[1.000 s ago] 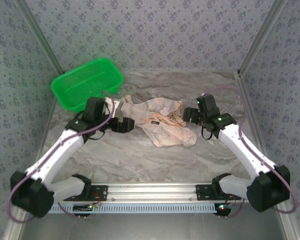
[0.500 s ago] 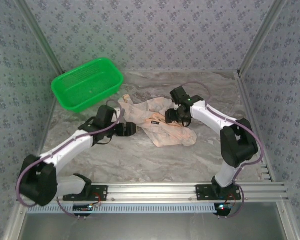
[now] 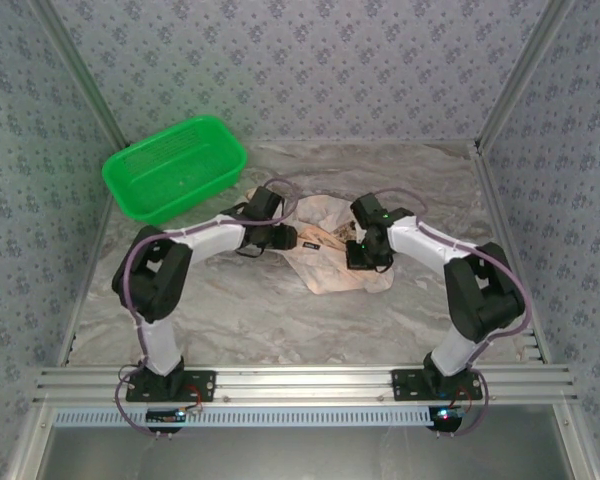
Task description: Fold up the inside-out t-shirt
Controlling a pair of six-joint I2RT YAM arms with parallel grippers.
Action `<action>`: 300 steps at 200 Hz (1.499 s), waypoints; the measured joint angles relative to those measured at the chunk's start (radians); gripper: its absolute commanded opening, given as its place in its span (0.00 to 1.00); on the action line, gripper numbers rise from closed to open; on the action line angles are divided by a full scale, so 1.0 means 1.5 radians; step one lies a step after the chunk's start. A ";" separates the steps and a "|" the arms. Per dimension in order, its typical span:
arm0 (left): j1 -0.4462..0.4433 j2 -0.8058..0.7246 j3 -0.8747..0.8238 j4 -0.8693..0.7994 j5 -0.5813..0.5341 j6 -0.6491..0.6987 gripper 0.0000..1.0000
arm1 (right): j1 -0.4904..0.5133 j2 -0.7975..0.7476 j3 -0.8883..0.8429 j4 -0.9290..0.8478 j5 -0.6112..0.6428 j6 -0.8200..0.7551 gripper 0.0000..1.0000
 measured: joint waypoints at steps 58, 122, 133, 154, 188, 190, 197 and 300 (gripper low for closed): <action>-0.002 -0.032 0.133 -0.087 -0.034 0.076 0.00 | -0.025 -0.198 0.024 0.004 0.031 -0.045 0.00; -0.033 -0.308 0.237 -0.171 -0.166 0.128 0.00 | 0.179 -0.387 0.190 -0.004 0.033 -0.156 0.00; -0.031 -0.378 0.221 -0.182 -0.198 0.133 0.00 | 0.256 -0.380 0.209 -0.007 0.014 -0.167 0.00; -0.031 -0.527 0.182 -0.202 -0.237 0.140 0.00 | 0.400 -0.335 0.260 -0.026 -0.016 -0.186 0.00; -0.030 -0.685 0.137 -0.214 -0.249 0.159 0.00 | 0.506 -0.265 0.315 -0.038 -0.014 -0.200 0.00; -0.030 -0.690 0.137 -0.213 -0.251 0.160 0.00 | 0.506 -0.265 0.315 -0.038 -0.011 -0.199 0.00; -0.030 -0.699 0.138 -0.213 -0.254 0.165 0.00 | 0.497 -0.268 0.315 -0.036 0.002 -0.194 0.00; -0.062 -0.242 0.244 -0.092 -0.130 0.179 0.00 | -0.008 -0.399 0.231 -0.055 0.132 -0.002 0.00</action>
